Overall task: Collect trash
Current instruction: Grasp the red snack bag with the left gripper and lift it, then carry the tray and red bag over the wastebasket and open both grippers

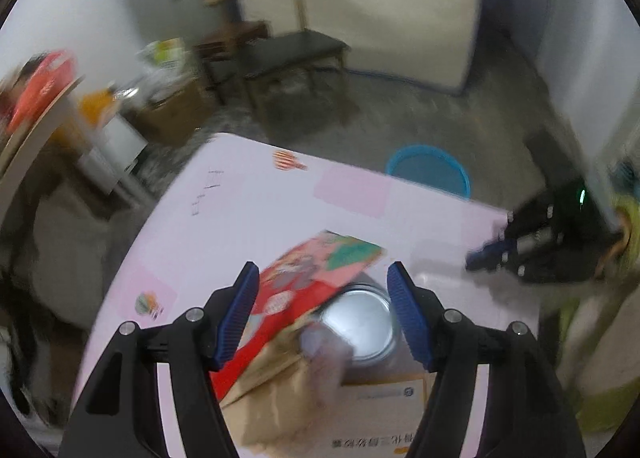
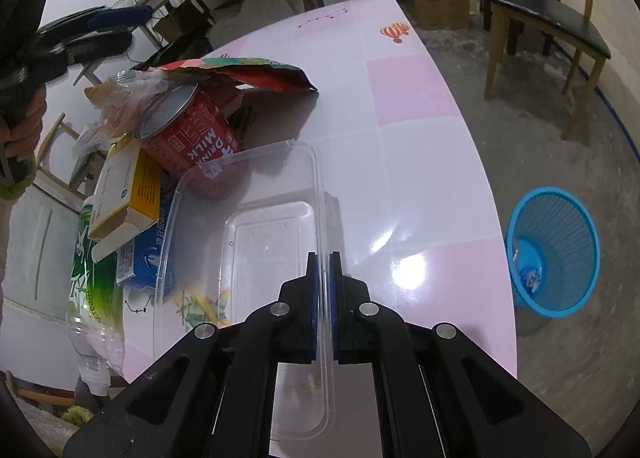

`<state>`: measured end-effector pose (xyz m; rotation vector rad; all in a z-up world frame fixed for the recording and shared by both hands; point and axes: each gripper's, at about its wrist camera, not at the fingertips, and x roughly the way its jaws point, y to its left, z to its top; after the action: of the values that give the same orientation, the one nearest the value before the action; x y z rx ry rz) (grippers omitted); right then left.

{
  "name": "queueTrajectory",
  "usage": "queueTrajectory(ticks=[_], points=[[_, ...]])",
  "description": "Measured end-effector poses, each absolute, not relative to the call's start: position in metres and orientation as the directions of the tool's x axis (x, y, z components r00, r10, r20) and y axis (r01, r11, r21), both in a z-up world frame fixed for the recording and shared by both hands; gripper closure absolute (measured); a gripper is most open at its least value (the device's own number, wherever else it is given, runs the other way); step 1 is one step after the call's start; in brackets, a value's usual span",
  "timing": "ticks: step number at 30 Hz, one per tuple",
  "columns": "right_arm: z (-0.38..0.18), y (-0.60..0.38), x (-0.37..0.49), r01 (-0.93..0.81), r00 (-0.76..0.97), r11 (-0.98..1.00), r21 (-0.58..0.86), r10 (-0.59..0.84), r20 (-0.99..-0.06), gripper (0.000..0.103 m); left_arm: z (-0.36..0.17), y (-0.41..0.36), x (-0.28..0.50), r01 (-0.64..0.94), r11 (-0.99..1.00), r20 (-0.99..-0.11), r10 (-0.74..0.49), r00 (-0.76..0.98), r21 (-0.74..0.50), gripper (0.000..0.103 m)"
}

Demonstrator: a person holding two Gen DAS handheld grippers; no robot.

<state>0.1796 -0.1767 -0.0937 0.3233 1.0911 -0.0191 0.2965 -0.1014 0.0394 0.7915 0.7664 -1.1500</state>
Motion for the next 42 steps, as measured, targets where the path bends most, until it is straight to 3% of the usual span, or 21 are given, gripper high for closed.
queueTrajectory(ticks=[3, 13, 17, 19, 25, 34, 42], points=[[-0.094, -0.178, 0.178, 0.179, 0.471, 0.950, 0.256, 0.146, -0.870, 0.099, 0.018, -0.124, 0.286, 0.961, 0.167, -0.876, -0.401, 0.269, 0.219, 0.038], [-0.096, -0.182, 0.175, 0.186, 0.479, 0.940, 0.287, 0.168, -0.862, 0.099, -0.025, -0.153, 0.293, 0.930, 0.206, -0.897, -0.265, 0.354, 0.306, 0.039], [-0.100, -0.182, 0.174, 0.190, 0.468, 0.937, 0.294, 0.176, -0.866, 0.100, -0.028, -0.159, 0.300, 0.919, 0.233, -0.895, -0.247, 0.373, 0.318, 0.055], [-0.101, -0.183, 0.173, 0.191, 0.469, 0.935, 0.298, 0.180, -0.865, 0.100, -0.024, -0.158, 0.306, 0.917, 0.264, -0.898, -0.246, 0.364, 0.299, 0.068], [-0.100, -0.181, 0.172, 0.194, 0.474, 0.936, 0.295, 0.175, -0.863, 0.100, -0.007, -0.152, 0.322, 0.897, 0.347, -0.878, -0.291, 0.380, 0.273, 0.084], [-0.100, -0.178, 0.168, 0.195, 0.484, 0.939, 0.283, 0.159, -0.861, 0.100, 0.024, -0.132, 0.335, 0.835, 0.438, -0.797, -0.341, 0.498, 0.333, 0.100], [-0.098, -0.174, 0.166, 0.208, 0.499, 0.940, 0.269, 0.134, -0.856, 0.101, 0.065, -0.087, 0.361, 0.721, 0.589, -0.679, -0.361, 0.640, 0.366, 0.102]])
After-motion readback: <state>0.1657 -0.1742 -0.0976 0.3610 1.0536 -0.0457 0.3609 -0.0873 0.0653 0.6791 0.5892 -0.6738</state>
